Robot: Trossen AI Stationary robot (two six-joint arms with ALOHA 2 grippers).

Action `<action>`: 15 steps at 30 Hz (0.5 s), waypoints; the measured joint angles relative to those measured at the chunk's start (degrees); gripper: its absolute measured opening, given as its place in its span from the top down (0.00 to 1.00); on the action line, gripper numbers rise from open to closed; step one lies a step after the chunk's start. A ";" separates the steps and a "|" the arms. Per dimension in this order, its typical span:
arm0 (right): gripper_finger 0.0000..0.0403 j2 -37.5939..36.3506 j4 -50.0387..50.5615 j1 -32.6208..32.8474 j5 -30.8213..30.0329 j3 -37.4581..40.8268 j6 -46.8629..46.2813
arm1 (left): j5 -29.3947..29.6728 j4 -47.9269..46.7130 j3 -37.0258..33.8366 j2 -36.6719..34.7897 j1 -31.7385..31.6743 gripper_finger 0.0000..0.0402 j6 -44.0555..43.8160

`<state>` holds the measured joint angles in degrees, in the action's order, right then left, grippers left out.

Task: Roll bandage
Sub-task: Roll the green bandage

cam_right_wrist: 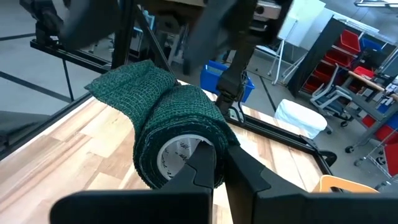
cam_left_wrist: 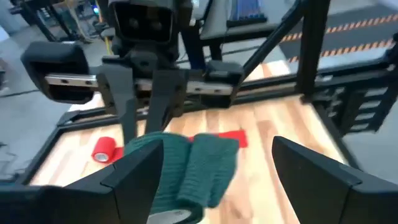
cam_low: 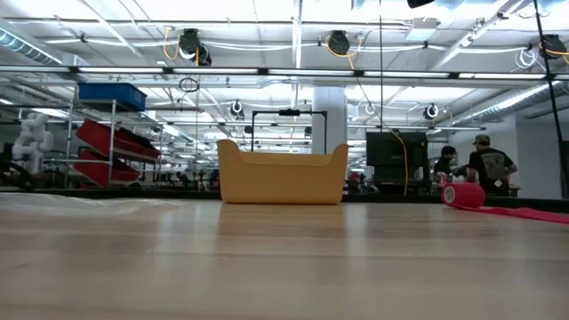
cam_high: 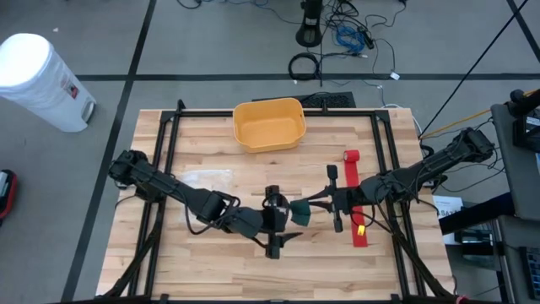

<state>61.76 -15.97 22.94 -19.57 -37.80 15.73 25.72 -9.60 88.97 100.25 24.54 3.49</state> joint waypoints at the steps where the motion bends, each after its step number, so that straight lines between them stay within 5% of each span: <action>1: 0.97 0.00 0.00 0.00 0.02 0.00 0.00 | 0.06 -0.52 0.00 0.00 0.14 0.24 1.04; 6: 0.97 0.00 0.00 0.02 0.15 0.00 0.06 | 1.32 -0.51 -0.26 0.02 2.68 0.24 11.27; 15: 0.97 0.00 -0.07 0.02 0.17 0.00 0.07 | 17.68 5.00 -0.28 3.92 6.71 0.24 34.66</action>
<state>61.76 -16.03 22.96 -19.40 -37.80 15.79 43.40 -4.60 88.68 104.17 31.25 38.14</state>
